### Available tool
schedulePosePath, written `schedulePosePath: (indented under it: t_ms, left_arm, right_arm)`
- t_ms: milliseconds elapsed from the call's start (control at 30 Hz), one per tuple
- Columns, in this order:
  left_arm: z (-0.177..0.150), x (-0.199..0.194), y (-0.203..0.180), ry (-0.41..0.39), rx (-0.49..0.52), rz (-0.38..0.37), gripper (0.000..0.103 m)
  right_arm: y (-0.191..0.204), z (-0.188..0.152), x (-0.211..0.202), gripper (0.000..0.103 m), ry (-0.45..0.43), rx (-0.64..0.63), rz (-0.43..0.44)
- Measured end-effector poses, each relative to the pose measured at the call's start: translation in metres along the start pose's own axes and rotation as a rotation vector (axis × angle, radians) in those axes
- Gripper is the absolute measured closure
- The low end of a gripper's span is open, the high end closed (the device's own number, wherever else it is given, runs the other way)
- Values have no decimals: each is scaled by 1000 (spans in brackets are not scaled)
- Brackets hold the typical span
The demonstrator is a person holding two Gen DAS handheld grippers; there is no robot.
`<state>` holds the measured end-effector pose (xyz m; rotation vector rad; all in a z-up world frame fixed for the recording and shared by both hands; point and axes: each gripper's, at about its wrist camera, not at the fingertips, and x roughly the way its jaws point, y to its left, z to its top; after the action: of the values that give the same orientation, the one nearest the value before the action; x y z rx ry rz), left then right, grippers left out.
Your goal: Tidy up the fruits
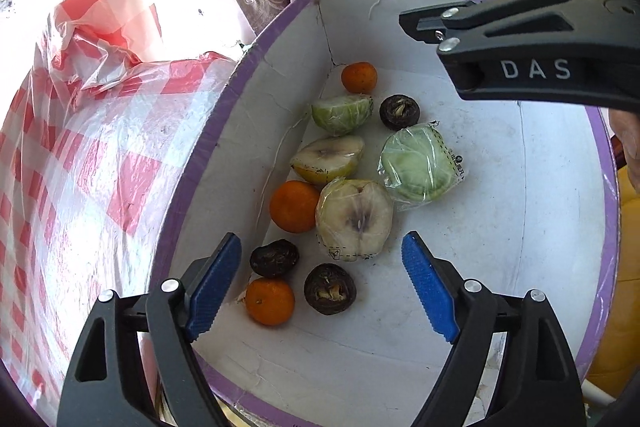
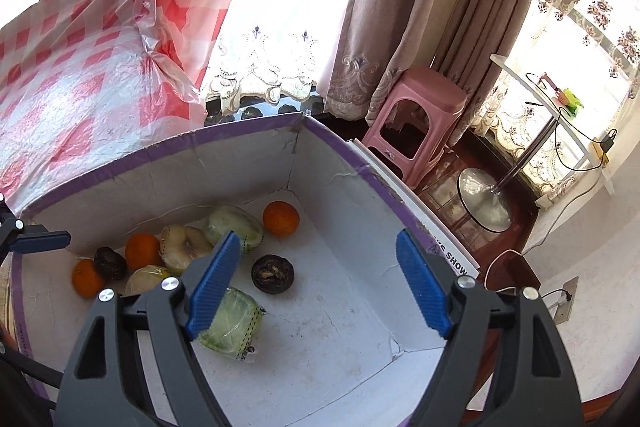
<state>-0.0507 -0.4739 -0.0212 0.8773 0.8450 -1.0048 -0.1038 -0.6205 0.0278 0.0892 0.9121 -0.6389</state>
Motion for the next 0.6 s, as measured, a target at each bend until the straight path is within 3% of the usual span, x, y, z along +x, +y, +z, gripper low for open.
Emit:
schedulePosePath:
  t_ms: [267,533,600]
  left_arm:
    - [-25,-36,16,-99,-173,-65,15]
    - [-73,-70,19,-224,-409,-206,14]
    - [-81,-75,15,-246,-422,-216,4]
  right_arm:
    - [2,-22,-41,19,-38,88,-30]
    - [19,-52,-82,17,-54,91,-72]
    - [20,-57,-92,17,-60,105,-84]
